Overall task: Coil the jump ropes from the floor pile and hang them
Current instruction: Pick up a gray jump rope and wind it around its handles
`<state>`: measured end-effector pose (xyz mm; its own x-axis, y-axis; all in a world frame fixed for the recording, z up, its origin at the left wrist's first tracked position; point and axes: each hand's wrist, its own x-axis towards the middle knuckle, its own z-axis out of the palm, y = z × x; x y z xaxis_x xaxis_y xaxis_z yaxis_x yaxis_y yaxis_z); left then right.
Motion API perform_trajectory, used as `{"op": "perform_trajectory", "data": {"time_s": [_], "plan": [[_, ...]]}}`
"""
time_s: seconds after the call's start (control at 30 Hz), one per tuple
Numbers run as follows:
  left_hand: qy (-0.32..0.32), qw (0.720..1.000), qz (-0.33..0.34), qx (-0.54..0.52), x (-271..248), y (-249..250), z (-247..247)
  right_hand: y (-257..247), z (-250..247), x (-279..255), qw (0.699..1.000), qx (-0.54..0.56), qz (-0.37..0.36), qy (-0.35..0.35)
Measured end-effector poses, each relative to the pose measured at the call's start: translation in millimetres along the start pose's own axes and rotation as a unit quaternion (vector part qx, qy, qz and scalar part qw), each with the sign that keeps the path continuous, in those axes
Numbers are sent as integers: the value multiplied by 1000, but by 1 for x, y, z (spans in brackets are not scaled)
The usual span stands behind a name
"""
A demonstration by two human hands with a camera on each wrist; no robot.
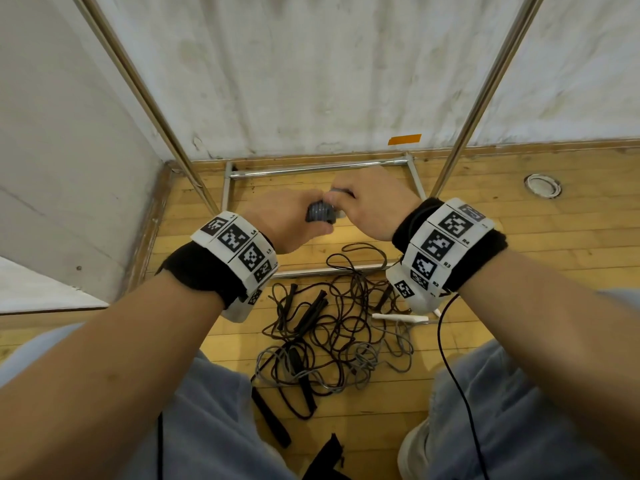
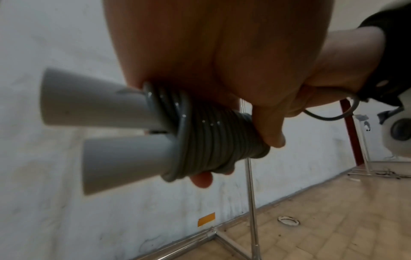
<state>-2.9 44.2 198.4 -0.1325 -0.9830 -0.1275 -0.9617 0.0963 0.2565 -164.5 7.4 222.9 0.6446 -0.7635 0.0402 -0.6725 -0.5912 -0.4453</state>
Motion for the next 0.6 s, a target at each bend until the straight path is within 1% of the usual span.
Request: {"op": "perform_trajectory", "data": {"time_s": [0.07,0.1,0.13,0.2,0.27,0.33,0.4,0.47,0.53,0.57,0.6], "plan": [[-24,999,36,-31,-2,3,0,2,2,1,1000,22,2,15],[-23,998,49,-41,-3,4,0,5,1,2,999,43,8,23],[-14,997,59,-52,-4,5,0,8,0,3,997,72,18,31],[29,994,69,-85,-7,9,1,13,-5,6,985,157,43,54],[80,986,54,-137,-10,13,0,16,-9,6,961,259,61,81],[116,972,41,-201,-12,17,-3,18,-12,6,933,339,79,91],[122,949,28,-289,-14,22,-8,20,-13,7,895,426,99,86],[135,921,23,-365,-15,26,-13,20,-12,8,849,513,108,70],[164,906,29,-388,-15,27,-16,18,-8,8,810,573,110,57],[180,904,25,-387,-15,28,-18,17,-7,8,801,586,109,55],[195,903,14,-383,-14,28,-19,16,-6,8,800,588,107,55]]}}
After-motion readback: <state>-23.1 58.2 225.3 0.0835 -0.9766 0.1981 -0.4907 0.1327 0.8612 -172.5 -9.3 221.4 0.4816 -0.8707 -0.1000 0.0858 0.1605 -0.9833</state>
